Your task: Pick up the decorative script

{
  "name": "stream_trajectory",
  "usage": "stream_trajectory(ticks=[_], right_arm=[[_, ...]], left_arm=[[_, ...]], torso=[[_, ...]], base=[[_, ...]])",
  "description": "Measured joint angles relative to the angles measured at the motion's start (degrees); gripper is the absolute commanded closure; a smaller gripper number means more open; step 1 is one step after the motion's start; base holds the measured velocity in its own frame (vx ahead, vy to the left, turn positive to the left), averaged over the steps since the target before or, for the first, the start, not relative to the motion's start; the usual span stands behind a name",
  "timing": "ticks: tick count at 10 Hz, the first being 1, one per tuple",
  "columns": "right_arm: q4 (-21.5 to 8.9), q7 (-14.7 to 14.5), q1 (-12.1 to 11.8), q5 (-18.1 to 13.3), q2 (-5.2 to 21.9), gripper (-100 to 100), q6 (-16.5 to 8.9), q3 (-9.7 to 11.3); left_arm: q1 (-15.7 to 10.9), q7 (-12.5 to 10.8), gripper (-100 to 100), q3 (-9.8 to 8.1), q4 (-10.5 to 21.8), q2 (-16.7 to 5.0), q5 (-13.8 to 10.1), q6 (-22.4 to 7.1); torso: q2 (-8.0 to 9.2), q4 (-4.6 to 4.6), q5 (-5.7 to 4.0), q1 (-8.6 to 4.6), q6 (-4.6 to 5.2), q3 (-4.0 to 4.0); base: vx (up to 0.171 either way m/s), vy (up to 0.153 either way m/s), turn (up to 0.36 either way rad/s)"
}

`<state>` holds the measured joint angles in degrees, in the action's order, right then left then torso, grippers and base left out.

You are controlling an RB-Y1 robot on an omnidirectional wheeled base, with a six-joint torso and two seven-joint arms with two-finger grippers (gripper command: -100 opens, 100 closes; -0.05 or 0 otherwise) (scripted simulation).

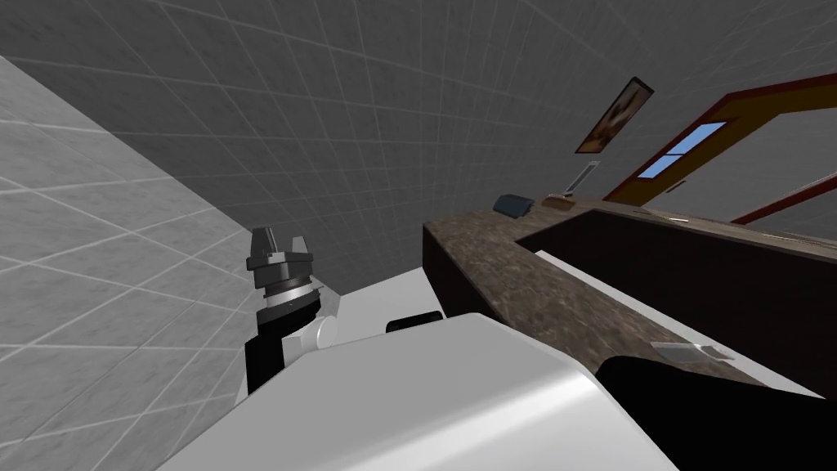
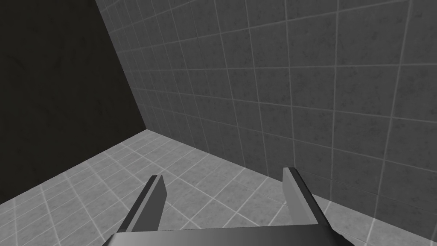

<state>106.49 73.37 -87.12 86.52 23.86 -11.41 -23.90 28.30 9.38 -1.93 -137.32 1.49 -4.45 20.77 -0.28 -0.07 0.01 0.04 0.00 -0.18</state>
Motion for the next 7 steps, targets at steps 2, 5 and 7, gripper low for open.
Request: stream_trajectory(ticks=[2,5,7], right_arm=[[-1.2,2.9,-1.6,1.9,0.2,-100,-0.9,-0.3],[-2.9,5.5,-4.0,5.0,0.3,-100,-1.4,0.0],[-4.1,7.5,-5.0,6.4,0.2,-100,-1.8,0.1]], left_arm=[[0.0,0.0,0,0.0,0.0,0.0,0.0,0.0],[0.0,0.0,0,0.0,0.0,0.0,0.0,0.0],[0.0,0.0,0,0.0,0.0,0.0,0.0,0.0]], torso=[[-0.03,-0.01,-0.05,-0.17,0.0,-0.02],[0.01,0.0,-0.03,-0.12,0.0,0.01],[0.03,0.01,-0.03,-0.1,0.0,0.02]], base=[[0.1,-0.06,0.047],[0.087,-0.046,0.023],[0.096,-0.057,0.033]])
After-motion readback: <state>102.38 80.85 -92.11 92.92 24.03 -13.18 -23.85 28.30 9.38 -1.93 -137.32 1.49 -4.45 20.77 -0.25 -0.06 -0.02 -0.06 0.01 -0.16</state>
